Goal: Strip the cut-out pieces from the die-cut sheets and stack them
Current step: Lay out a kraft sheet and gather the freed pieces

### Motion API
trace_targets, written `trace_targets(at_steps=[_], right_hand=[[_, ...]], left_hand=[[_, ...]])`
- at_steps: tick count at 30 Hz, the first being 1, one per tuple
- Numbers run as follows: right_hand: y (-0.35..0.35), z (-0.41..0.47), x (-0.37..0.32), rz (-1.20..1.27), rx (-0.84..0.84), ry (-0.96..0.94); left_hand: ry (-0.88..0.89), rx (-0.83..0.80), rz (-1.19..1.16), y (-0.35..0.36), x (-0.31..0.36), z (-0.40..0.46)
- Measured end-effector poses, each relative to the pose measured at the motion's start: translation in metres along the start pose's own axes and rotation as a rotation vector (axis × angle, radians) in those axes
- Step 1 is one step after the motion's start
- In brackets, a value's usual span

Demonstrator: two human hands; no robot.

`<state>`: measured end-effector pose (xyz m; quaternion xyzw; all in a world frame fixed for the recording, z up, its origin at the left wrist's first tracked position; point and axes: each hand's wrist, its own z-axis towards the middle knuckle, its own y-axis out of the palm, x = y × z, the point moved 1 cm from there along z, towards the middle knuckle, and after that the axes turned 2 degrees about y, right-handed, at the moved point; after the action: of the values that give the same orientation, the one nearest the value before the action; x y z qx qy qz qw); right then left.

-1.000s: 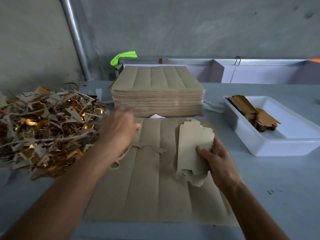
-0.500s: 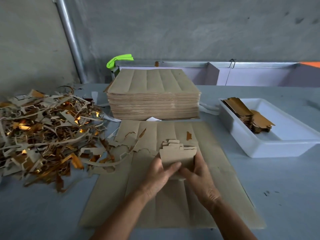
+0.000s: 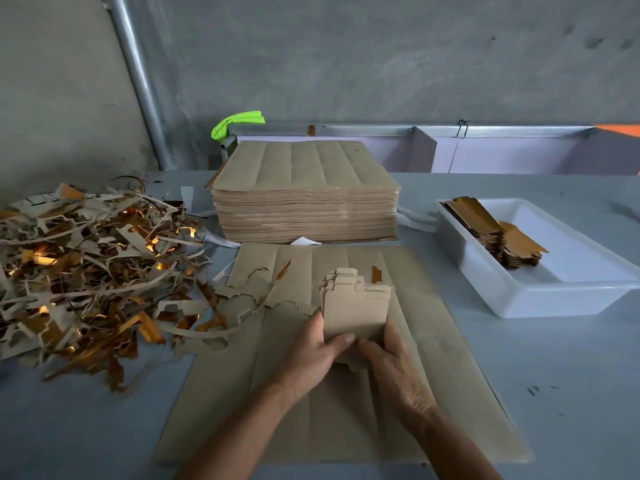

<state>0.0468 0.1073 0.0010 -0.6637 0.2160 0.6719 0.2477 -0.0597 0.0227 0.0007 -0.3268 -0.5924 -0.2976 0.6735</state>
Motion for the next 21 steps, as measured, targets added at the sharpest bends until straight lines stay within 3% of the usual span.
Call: trace_targets(at_steps=[2,4,7,9,13,17,21], right_hand=[[-0.004,0.0,-0.006,0.014,-0.008,0.007],[-0.013,-0.001,-0.013,0.084,0.033,-0.06],[-0.023,-0.004,-0.029,0.127,0.196,-0.203],[-0.023,-0.006,-0.034,0.017,0.311,-0.26],[-0.017,-0.008,-0.024,-0.101,0.357,-0.197],[-0.022,0.001,-0.012,0.029,0.43,0.018],[-0.019,0.006,-0.011,0.119,0.455,0.106]], left_hand=[[0.042,0.009,0.148,0.0,0.013,0.001],[0.137,0.001,0.476,-0.004,0.031,0.002],[0.329,-0.04,1.06,-0.009,0.06,-0.003],[0.414,-0.136,1.26,-0.003,0.067,-0.01],[0.382,-0.244,1.271,0.01,0.061,-0.012],[0.438,-0.039,1.14,0.0,0.054,-0.004],[0.288,0.171,0.856,-0.012,0.035,-0.001]])
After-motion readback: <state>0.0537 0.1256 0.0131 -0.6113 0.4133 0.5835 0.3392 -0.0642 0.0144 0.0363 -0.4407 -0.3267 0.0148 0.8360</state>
